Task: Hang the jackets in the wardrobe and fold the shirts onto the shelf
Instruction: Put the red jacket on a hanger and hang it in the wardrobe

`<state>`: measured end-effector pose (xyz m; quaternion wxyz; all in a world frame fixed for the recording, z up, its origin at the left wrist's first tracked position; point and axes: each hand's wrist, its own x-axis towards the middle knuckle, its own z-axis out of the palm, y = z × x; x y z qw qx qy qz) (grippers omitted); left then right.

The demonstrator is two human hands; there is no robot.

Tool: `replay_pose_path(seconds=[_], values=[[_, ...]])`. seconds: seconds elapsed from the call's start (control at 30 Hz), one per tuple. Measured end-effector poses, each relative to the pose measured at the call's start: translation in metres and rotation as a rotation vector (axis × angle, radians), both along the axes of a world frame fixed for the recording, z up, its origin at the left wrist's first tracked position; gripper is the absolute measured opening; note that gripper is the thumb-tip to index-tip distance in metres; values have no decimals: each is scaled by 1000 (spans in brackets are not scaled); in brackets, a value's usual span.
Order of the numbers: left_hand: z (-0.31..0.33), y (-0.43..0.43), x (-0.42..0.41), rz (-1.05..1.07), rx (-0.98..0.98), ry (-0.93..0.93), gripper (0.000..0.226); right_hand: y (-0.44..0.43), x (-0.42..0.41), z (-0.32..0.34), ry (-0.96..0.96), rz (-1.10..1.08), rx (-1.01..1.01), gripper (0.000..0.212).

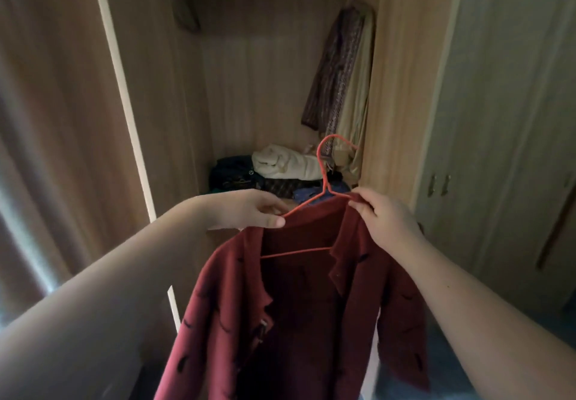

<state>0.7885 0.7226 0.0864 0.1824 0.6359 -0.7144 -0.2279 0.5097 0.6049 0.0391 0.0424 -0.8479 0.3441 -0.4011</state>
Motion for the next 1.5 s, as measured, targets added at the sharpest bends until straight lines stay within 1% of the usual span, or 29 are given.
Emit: replay_pose_path(seconds=[0.07, 0.1, 0.13, 0.17, 0.23, 0.27, 0.37, 0.47, 0.53, 0.67, 0.83, 0.9, 0.97, 1.0, 1.07, 1.17, 1.33, 1.37, 1.4, 1.43, 1.5], values=[[-2, -7, 14, -12, 148, 70, 40, -22, 7, -6, -9, -10, 16, 21], [-3, -13, 20, -17, 190, 52, 46, -35, 11, -9, -15, -10, 30, 21], [-6, -21, 28, -9, 196, -16, 48, -50, 16, -14, -22, -7, 48, 21], [-11, -31, 34, 11, 165, -117, 43, -65, 21, -17, -22, 2, 64, 21], [-20, -54, 44, 85, 38, -315, 15, -97, 35, -22, -8, 44, 109, 19], [-24, -66, 49, 128, -22, -356, 11, -114, 42, -23, 10, 89, 135, 16], [-24, -105, 62, 196, -124, -383, 11, -165, 61, -20, 112, 188, 140, 12], [-12, -145, 67, 216, -164, -494, 19, -209, 80, -10, 177, 217, 111, 20], [-4, -173, 70, 233, -203, -533, 24, -236, 94, -2, 207, 253, 87, 22], [-3, -210, 76, 256, -265, -503, 20, -270, 117, 6, 238, 358, 84, 22], [-3, -246, 82, 231, -277, -477, 19, -302, 148, 11, 265, 426, 90, 20], [-3, -256, 87, 242, -296, -435, 16, -310, 156, 14, 273, 405, 88, 22], [-1, -261, 94, 285, -347, -360, 25, -319, 161, 15, 262, 378, 61, 22], [0, -263, 99, 306, -368, -336, 26, -324, 161, 15, 247, 360, 44, 23], [0, -265, 114, 353, -394, -316, 20, -335, 159, 13, 197, 296, 41, 23], [4, -270, 137, 394, -402, -273, 21, -344, 159, 14, 130, 231, 57, 23], [12, -273, 167, 331, -342, -260, 19, -348, 179, 18, 86, 207, 95, 16], [13, -276, 174, 320, -330, -259, 15, -348, 183, 19, 68, 199, 84, 15], [15, -277, 179, 290, -310, -243, 5, -348, 188, 20, 51, 197, 75, 15], [18, -277, 181, 238, -288, -211, 11, -347, 192, 22, 39, 199, 76, 15], [24, -281, 185, 122, -262, -125, 41, -344, 201, 26, 24, 201, 85, 14]])
